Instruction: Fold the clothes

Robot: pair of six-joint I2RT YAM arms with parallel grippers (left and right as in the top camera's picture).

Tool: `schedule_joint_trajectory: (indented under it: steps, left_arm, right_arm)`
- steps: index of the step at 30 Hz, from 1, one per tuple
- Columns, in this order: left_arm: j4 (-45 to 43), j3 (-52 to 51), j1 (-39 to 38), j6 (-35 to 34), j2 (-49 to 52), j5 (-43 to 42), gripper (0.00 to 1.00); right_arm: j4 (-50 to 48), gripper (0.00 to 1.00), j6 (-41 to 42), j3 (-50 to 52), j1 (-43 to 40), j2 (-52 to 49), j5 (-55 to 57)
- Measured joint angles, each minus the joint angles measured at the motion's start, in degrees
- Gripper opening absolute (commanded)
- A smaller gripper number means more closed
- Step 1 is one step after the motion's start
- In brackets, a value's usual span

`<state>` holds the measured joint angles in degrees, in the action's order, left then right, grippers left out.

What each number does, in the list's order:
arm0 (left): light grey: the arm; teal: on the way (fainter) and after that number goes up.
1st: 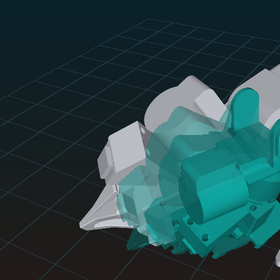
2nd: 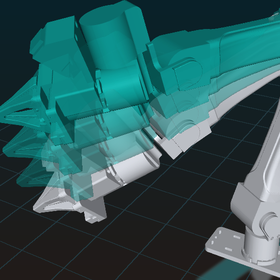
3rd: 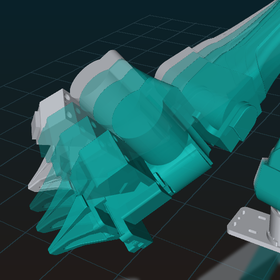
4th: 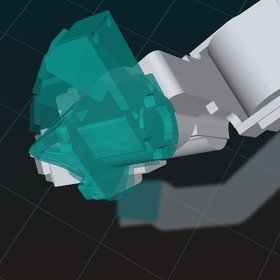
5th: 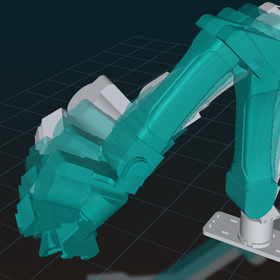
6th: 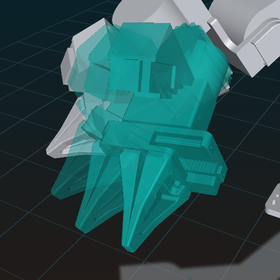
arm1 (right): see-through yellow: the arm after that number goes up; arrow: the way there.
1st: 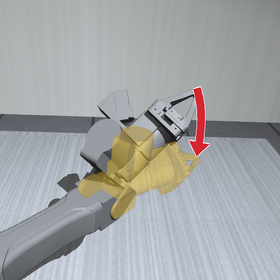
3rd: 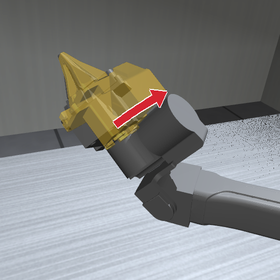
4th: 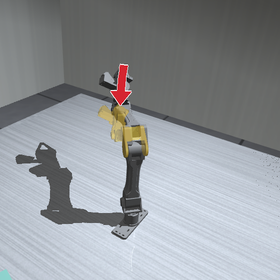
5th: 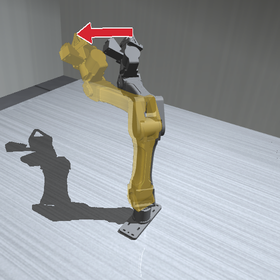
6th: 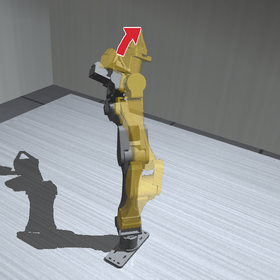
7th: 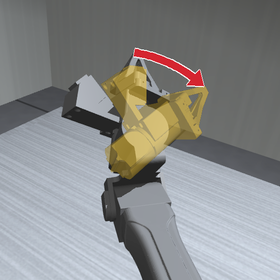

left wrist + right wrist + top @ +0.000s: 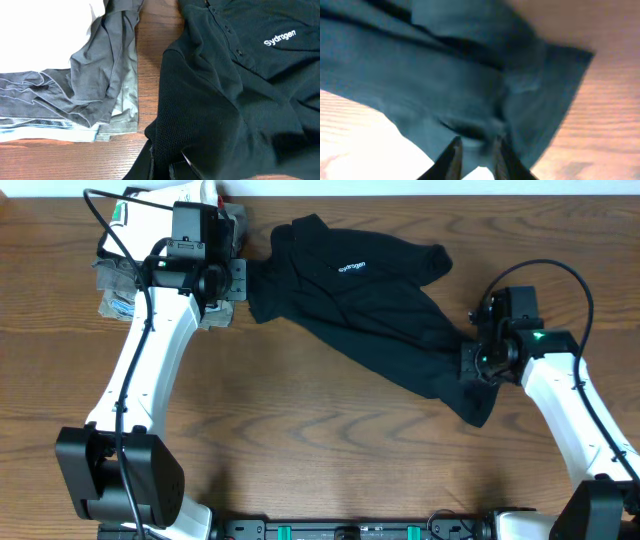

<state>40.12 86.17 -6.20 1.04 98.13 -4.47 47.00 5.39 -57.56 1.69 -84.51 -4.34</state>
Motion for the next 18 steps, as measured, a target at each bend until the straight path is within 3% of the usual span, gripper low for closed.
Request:
schedule_joint_trajectory:
  steps: [6, 13, 18]
  left_arm:
    - [0.0, 0.0, 0.0, 0.0, 0.0, 0.2, 0.06]
    - [0.0, 0.0, 0.0, 0.0, 0.0, 0.2, 0.06]
    - [0.0, 0.0, 0.0, 0.0, 0.0, 0.2, 0.06]
  right_arm:
    - [1.0, 0.31, -2.4, 0.0, -1.3, 0.0, -1.1]
    - [0.9, 0.45, -4.4, 0.0, 2.6, 0.0, -5.6]
    - [-1.7, 0.42, -4.4, 0.0, 7.6, -1.0, -6.3]
